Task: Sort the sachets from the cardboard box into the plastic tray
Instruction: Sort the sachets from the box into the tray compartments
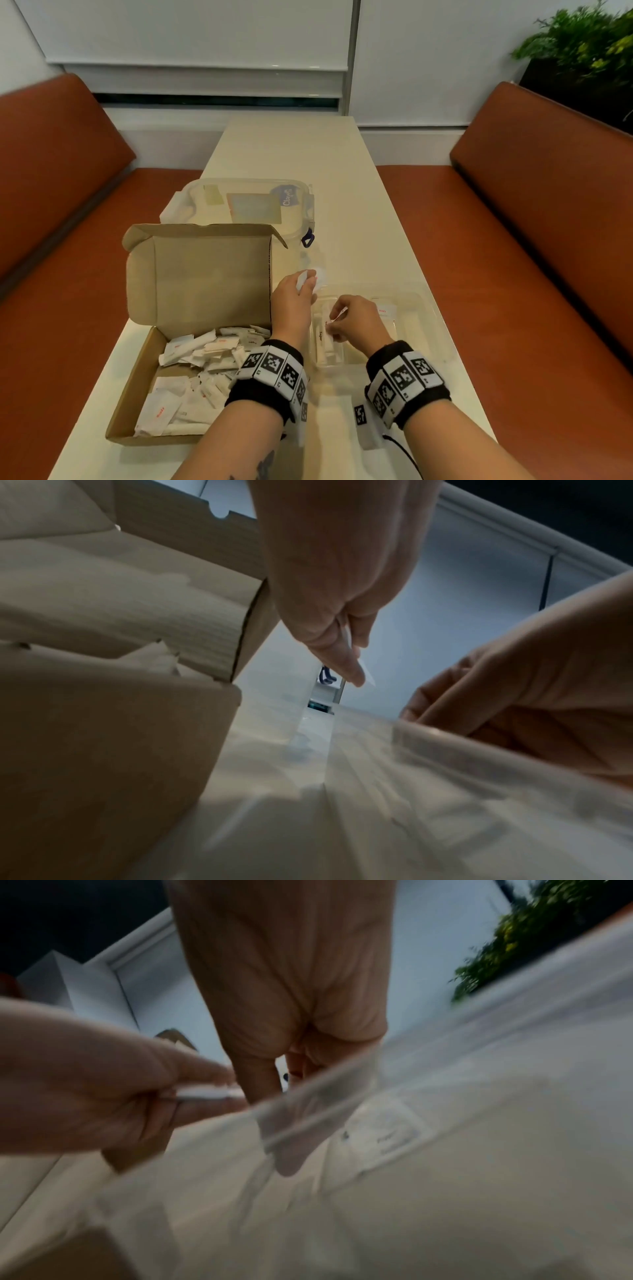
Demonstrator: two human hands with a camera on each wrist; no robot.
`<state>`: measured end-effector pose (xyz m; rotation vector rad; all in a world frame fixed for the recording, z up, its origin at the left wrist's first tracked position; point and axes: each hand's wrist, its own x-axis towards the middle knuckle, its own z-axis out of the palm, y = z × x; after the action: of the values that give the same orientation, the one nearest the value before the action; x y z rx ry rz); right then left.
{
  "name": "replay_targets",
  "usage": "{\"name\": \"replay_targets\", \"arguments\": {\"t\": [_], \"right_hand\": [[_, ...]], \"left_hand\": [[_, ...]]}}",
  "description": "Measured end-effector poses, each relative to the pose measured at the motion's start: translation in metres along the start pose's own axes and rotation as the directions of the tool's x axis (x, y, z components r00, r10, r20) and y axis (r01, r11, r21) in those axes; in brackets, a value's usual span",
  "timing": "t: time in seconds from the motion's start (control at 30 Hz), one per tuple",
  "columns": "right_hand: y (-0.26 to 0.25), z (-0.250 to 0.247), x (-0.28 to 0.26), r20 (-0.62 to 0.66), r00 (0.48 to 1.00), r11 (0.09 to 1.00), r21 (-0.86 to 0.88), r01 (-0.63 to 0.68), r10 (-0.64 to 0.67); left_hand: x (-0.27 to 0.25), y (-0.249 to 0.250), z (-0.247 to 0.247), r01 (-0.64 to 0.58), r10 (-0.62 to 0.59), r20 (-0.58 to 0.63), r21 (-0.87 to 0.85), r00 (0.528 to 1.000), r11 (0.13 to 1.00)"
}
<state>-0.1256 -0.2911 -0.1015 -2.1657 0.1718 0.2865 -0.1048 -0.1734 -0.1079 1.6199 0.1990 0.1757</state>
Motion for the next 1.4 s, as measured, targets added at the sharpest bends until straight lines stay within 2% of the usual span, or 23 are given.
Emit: {"name": "replay_targets", "arguments": {"t": [0.23,0.43,0.6,0.67,0.73,0.8,0.9,1.0,1.17,1.3,1.4], "right_hand": [[-0.003,0.021,0.01,0.036,0.996,0.946,-0.311,0.092,-0.085],[-0.001,0.024,0.012,0.069,0.993,0.9,-0.419,0.115,-0.095],[0.002,0.03,0.013,0.076,0.987,0.887,-0.433,0.161,-0.142],[0.004,0.027,0.013,0.064,0.988,0.912,-0.379,0.153,-0.14],[0.006,0.019,0.013,-0.001,0.993,0.959,-0.26,0.112,-0.117],[0.007,0.007,0.012,-0.126,0.988,0.99,-0.117,0.08,-0.094],[0.01,-0.012,0.012,-0.307,0.951,0.992,0.101,0.077,-0.042],[0.012,-0.026,0.01,-0.283,0.959,0.929,0.353,0.108,-0.004],[0.021,-0.04,0.009,-0.199,0.975,0.93,0.33,0.161,-0.098],[0.034,-0.048,0.007,-0.215,0.976,0.897,0.422,0.133,-0.044],[0.041,-0.054,0.006,-0.214,0.977,0.873,0.474,0.12,-0.018]], "left_hand": [[0.002,-0.006,-0.001,0.029,-0.028,0.029,-0.004,0.999,1.0],[0.001,-0.008,0.0,0.042,-0.042,0.041,-0.012,0.998,0.999],[0.001,-0.009,-0.001,0.061,-0.06,0.056,-0.019,0.997,0.998],[-0.001,-0.009,0.0,0.072,-0.07,0.062,-0.029,0.996,0.997],[-0.003,-0.008,0.001,0.087,-0.083,0.074,-0.046,0.994,0.995],[-0.004,-0.007,0.003,0.112,-0.106,0.081,-0.081,0.991,0.99],[-0.008,-0.004,0.009,0.14,-0.129,0.09,-0.131,0.988,0.981],[-0.017,-0.002,0.017,0.179,-0.153,0.155,-0.17,0.976,0.969],[-0.023,0.002,0.026,0.216,-0.179,0.215,-0.165,0.96,0.962],[-0.023,0.002,0.029,0.218,-0.2,0.116,-0.173,0.973,0.961],[-0.026,-0.001,0.031,0.231,-0.207,0.153,-0.168,0.966,0.958]]}}
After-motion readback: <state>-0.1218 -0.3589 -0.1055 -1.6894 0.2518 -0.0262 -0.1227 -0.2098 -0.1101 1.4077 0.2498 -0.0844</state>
